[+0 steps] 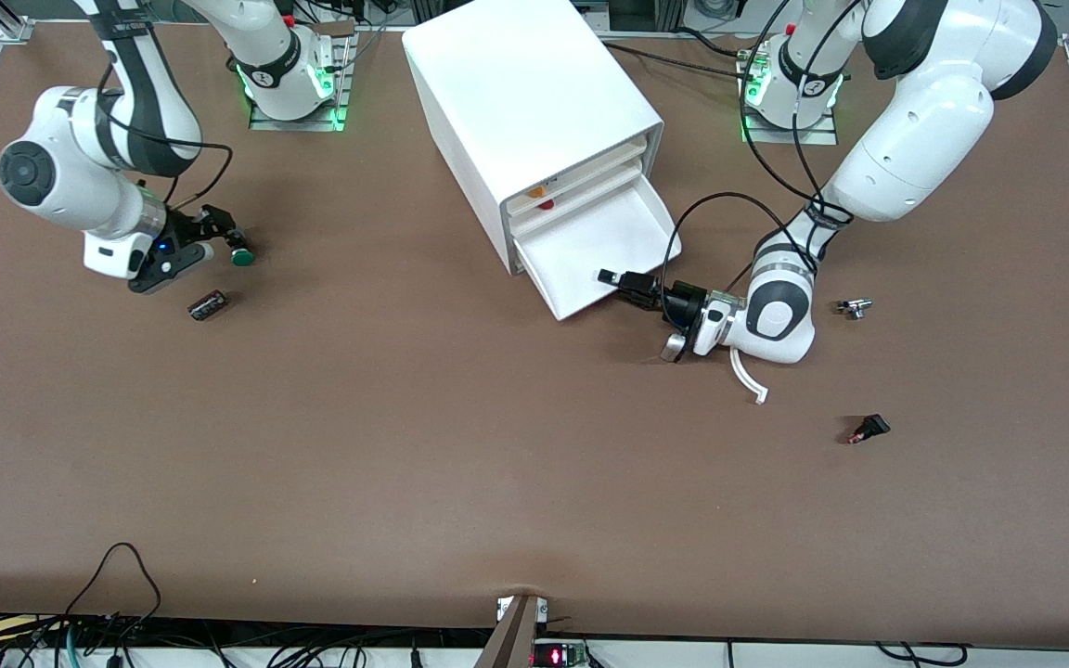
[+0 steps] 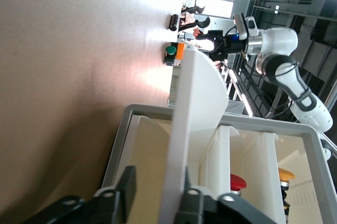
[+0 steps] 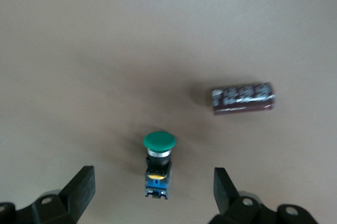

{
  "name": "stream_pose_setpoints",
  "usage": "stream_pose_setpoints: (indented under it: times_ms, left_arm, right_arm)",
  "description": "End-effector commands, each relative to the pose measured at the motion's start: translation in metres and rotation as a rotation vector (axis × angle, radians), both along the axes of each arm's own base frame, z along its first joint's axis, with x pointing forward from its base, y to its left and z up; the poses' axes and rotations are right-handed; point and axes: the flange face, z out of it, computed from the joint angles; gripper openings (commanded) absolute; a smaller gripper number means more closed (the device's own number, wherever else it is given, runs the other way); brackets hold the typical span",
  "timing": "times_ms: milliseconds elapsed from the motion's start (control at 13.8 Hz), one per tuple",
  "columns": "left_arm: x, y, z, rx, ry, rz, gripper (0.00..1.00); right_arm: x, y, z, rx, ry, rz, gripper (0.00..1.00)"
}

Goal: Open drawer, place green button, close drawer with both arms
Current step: 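Grasp the green button with the right gripper while the left gripper withdraws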

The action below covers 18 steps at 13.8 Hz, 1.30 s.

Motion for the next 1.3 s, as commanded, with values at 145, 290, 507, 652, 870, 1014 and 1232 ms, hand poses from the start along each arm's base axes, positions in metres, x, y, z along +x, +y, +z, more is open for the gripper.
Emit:
stream_pose_setpoints:
  times_ms: [145,290,507,652,870,1014,1232]
  left_arm:
    - [0.019,0.026,0.041,0.111,0.08,0.01,1.0]
    - [0.031,0.051,0.063,0.175,0.084,-0.011,1.0]
    - [0.052,0.099,0.106,0.337,0.068,-0.044,1.0]
    - [0.063,0.131,0.146,0.492,0.023,-0.079,1.0]
    - [0.072,0.178,0.197,0.689,-0.061,-0.121,1.0]
    - [0.078,0.213,0.217,0.781,-0.106,-0.155,1.0]
    - [0.084,0.253,0.256,0.936,-0.187,-0.208,1.0]
  right_arm:
    - [-0.049,0.002,-0.039,0.009,-0.053,-0.006,1.0]
    - [-0.054,0.002,-0.045,0.009,-0.056,-0.001,0.99]
    - [-0.058,-0.015,-0.061,0.004,-0.056,0.02,0.97]
    - [-0.061,-0.036,-0.072,0.0,-0.058,0.034,0.95]
    - [-0.064,-0.039,-0.076,-0.003,-0.046,0.017,0.85]
    - [-0.068,-0.038,-0.081,-0.004,-0.036,0.01,0.81]
    - [-0.071,-0.038,-0.085,-0.007,-0.033,-0.007,0.61]
